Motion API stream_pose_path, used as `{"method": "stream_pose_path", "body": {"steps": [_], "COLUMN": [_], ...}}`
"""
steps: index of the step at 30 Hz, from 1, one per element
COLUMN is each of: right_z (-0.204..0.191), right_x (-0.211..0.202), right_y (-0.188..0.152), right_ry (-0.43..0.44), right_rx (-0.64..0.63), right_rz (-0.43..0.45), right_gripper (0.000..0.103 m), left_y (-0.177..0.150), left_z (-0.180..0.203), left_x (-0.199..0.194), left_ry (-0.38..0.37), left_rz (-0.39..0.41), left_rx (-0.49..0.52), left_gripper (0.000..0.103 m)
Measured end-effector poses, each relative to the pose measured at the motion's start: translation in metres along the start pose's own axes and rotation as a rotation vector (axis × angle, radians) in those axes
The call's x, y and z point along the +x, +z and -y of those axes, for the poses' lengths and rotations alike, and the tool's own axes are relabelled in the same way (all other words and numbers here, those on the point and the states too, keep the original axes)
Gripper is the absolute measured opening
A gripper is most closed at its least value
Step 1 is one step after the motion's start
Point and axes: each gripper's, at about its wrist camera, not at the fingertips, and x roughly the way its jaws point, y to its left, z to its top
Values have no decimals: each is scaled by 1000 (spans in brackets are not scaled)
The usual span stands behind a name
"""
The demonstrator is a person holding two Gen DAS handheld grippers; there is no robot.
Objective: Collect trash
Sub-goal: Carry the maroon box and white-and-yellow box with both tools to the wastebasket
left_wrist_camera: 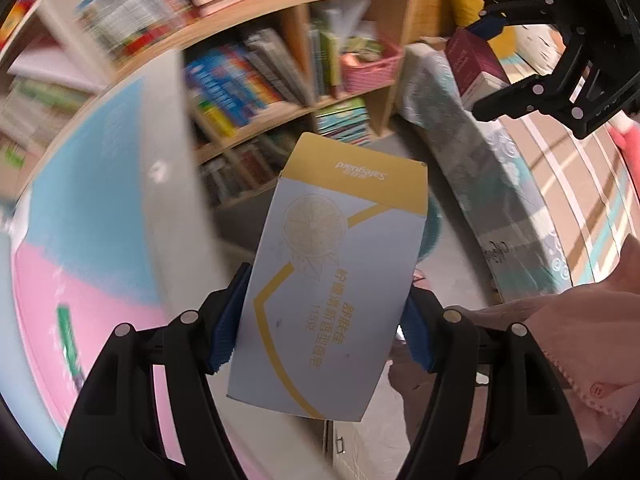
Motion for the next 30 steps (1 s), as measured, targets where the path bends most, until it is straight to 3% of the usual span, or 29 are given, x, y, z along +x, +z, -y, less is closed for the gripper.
{"method": "stream_pose_path", "body": {"steps": [15,30], "right_z": [67,91], "right_x": [-14,-15], "right_y": [-110,-147], "right_ry": [62,61], "right_rx": [211,285], "right_rz": [-6,-5], "right_gripper": [69,69], "left_y": [74,97], "left_z": [105,147], "left_x": [56,87], "left_ry": [-134,-182], "left_rz": [-62,-111], "left_rx": [173,265], "left_gripper": [65,65]}}
